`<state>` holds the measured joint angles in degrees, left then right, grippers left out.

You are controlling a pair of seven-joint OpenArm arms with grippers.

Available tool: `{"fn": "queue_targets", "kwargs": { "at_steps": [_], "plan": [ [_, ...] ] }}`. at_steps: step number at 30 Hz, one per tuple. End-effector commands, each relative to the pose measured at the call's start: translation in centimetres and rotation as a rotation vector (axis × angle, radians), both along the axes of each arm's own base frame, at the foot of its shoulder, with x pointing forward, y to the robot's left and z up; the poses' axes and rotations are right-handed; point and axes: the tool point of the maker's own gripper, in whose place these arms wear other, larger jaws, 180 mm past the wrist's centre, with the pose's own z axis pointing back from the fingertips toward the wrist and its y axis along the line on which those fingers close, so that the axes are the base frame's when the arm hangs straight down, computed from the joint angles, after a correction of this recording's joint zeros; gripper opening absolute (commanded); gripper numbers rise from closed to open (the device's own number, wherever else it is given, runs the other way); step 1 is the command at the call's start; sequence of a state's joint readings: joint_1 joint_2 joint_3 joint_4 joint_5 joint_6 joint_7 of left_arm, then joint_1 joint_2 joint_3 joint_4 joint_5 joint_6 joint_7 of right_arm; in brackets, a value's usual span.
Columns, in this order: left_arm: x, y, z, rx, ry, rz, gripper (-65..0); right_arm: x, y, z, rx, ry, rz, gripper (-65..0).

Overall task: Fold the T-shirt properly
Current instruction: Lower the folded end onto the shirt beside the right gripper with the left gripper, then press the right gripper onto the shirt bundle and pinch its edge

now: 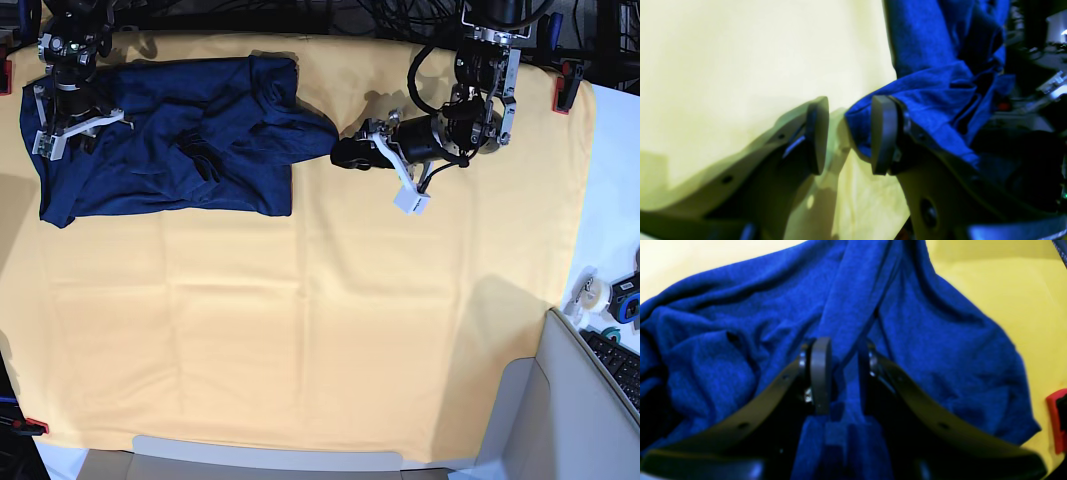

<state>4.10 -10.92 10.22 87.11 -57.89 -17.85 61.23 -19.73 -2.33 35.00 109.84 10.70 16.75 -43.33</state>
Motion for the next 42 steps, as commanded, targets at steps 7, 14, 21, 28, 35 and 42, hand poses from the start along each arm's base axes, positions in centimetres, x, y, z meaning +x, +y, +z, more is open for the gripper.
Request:
{"fn": "queue_targets", "kwargs": {
  "at_steps": [7, 14, 21, 28, 35, 42],
  "plan": [
    [-0.8, -1.8, 0.0, -0.008, 0.004, -0.058, -43.8, 0.3, -0.3, 1.1, -0.025, -0.037, 0.004, -50.5],
    [-1.5, -3.4, 0.2, -0.03, 0.004, -0.091, -45.1, 0.4, -0.3, 1.1, -0.025, -0.037, 0.006, -50.5],
    [-2.0, -6.3, 4.1, -0.064, -0.113, -0.191, -65.0, 0.4, -0.3, 1.0, -0.024, -0.038, 0.006, -50.5],
    [-4.6, -10.5, 9.0, -0.115, -0.267, -0.366, -65.0, 0.3, -0.3, 0.9, -0.022, -0.035, 0.005, -50.5],
    [-7.1, -14.7, 11.3, -0.124, -0.368, -0.61, -65.0, 0.3, -0.2, 0.9, -0.02, -0.034, 0.006, -50.5],
    [-11.0, -18.1, 12.1, -0.101, -0.454, -0.898, -65.0, 0.6, 0.4, 0.7, -0.011, -0.031, 0.024, -50.5]
  ]
}}
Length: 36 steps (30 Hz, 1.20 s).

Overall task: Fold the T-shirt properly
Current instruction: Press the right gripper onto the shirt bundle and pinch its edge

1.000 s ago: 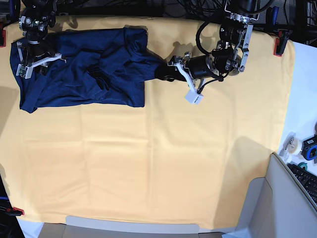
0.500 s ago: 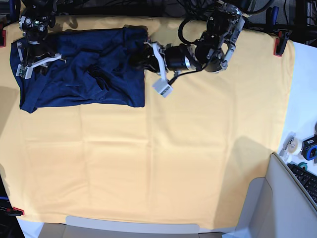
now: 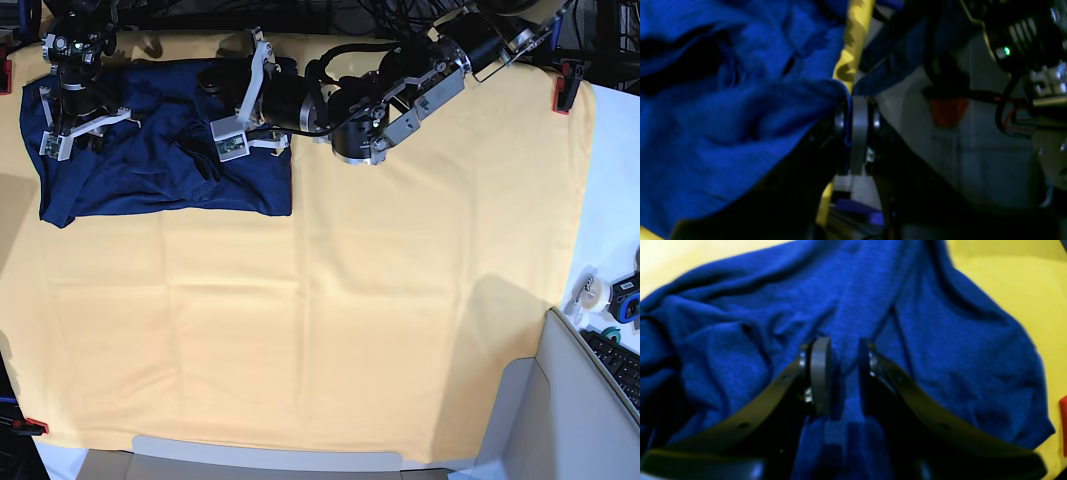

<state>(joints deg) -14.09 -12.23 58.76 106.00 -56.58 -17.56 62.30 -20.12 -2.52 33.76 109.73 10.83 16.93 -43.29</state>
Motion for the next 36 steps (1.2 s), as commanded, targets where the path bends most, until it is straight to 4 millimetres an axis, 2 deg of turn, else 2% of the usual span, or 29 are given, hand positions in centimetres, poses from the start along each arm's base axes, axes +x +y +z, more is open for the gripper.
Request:
{"fn": "queue_targets", "kwargs": {
  "at_steps": [1, 8, 11, 17, 21, 25, 29, 32, 35, 36],
  "plan": [
    [-0.2, -0.8, 1.4, -0.051, -0.016, -0.023, -65.0, 0.4, -0.4, 0.9, -0.022, -0.034, 0.001, -50.5],
    [-1.2, -3.2, 3.4, -0.102, -0.047, -0.089, -65.0, -0.4, -0.5, -1.0, 0.005, 0.013, -0.009, -50.5],
    [-1.3, -3.6, 3.9, -0.107, -0.067, -0.112, -63.9, -0.4, -0.5, -1.1, 0.008, 0.017, -0.01, -50.5],
    [-0.8, -3.7, 4.1, -0.116, -0.071, -0.096, -46.8, -0.5, -0.6, -1.1, 0.007, 0.017, -0.012, -50.5],
    [-0.7, -3.7, 4.2, -0.117, -0.072, -0.093, -44.1, -0.2, -0.6, -0.9, 0.005, 0.008, -0.011, -50.5],
    [-0.3, -3.7, 4.6, -0.126, -0.083, -0.083, -44.1, 0.6, -0.9, 0.4, -0.018, -0.03, -0.009, -50.5],
    [1.8, -2.9, 6.0, -0.176, -0.079, 0.014, -46.6, 1.7, -1.6, 4.4, -0.083, -0.125, -0.015, -50.6],
    [3.3, -1.8, 6.7, -0.209, -0.064, 0.099, -52.5, 2.6, -0.7, 6.4, -0.109, -0.175, 0.03, -51.8],
    [4.3, -1.0, 6.5, -0.215, -0.039, 0.164, -57.4, 4.1, 3.0, 6.1, -0.099, -0.171, 0.217, -63.0],
    [4.5, -0.8, 6.4, -0.214, -0.032, 0.178, -58.4, 4.4, 4.9, 5.8, -0.089, -0.165, 0.297, -65.0]
  ]
}}
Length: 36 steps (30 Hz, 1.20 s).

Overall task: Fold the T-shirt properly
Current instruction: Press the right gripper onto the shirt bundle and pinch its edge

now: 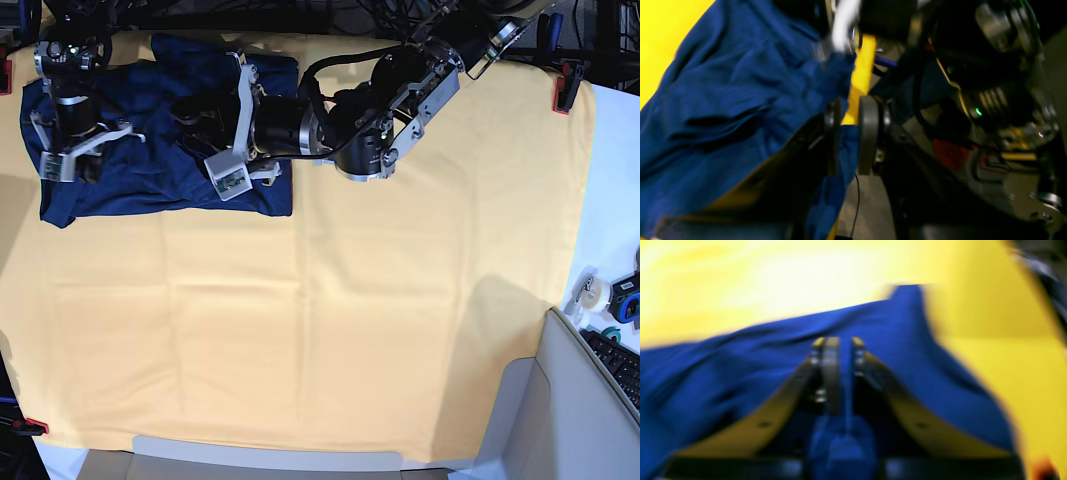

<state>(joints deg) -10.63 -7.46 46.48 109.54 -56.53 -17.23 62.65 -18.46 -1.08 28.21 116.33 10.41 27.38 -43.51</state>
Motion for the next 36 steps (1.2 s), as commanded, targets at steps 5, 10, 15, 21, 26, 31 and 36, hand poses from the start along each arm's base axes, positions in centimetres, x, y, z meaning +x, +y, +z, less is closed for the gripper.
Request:
{"fn": "queue_targets", "kwargs": {
  "at_steps": [5, 10, 15, 21, 26, 31, 36],
  "plan": [
    [1.0, 1.8, -0.2, -0.016, 0.016, 0.063, -58.8, 1.2, 8.3, 0.2, 0.047, -0.025, 0.278, -65.0],
    [1.8, 2.9, -0.8, 0.0, 0.023, 0.103, -58.8, 0.7, 13.8, -0.2, 0.069, -0.008, 0.471, -65.0],
    [2.1, 3.7, -1.3, 0.021, 0.021, 0.116, -58.8, -0.4, 14.5, -1.1, 0.083, 0.03, 0.491, -65.0],
    [2.0, 4.2, -1.9, 0.039, 0.03, 0.12, -58.8, -1.3, 14.1, -3.0, 0.072, 0.124, 0.487, -65.0],
    [1.9, 4.2, -2.0, 0.04, 0.032, 0.12, -58.8, -1.3, 12.0, -5.3, 0.039, 0.251, 0.437, -65.0],
    [1.2, 4.2, -2.5, 0.041, 0.059, 0.119, -58.8, -0.6, 9.7, -7.0, 0.048, 0.291, 0.355, -65.0],
    [0.6, 4.2, -2.9, 0.042, 0.081, 0.119, -58.8, 0.8, 8.1, -6.8, 0.066, 0.276, 0.236, -65.0]
  ]
}}
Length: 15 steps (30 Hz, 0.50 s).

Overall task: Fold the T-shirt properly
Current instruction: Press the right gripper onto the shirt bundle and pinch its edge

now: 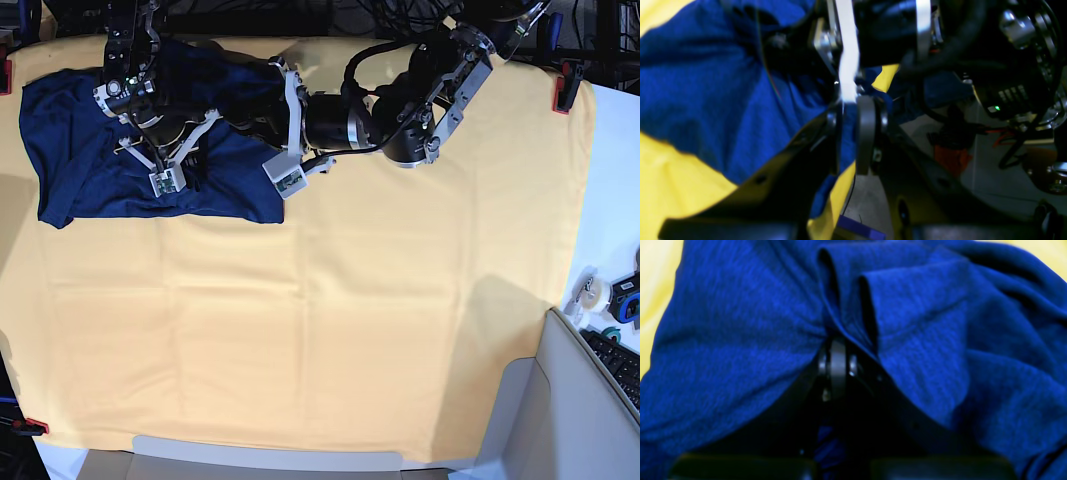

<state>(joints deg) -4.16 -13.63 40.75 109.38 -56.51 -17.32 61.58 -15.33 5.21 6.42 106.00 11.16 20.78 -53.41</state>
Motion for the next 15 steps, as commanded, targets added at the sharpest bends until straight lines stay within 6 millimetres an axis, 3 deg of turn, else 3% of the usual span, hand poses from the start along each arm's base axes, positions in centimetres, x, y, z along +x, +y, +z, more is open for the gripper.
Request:
{"fn": "queue_targets", "kwargs": {
  "at_steps": [1, 7, 13, 15],
  "plan": [
    [0.0, -0.3, 1.0, -0.04, -0.008, 0.001, -58.8, 1.0, -0.7, 0.9, -0.014, -0.038, -0.026, -65.0],
    [-0.1, -0.3, 0.9, -0.04, -0.002, 0.002, -58.8, 2.7, -2.1, 2.3, -0.038, -0.084, -0.075, -65.0],
    [-0.8, -0.3, 0.5, -0.039, 0.018, 0.002, -58.9, 2.8, -2.2, 3.7, -0.048, -0.121, -0.076, -65.0],
    [-0.9, -0.3, 0.5, -0.039, 0.023, 0.002, -58.9, 2.7, -3.3, 3.9, -0.076, -0.122, -0.09, -65.0]
  ]
}}
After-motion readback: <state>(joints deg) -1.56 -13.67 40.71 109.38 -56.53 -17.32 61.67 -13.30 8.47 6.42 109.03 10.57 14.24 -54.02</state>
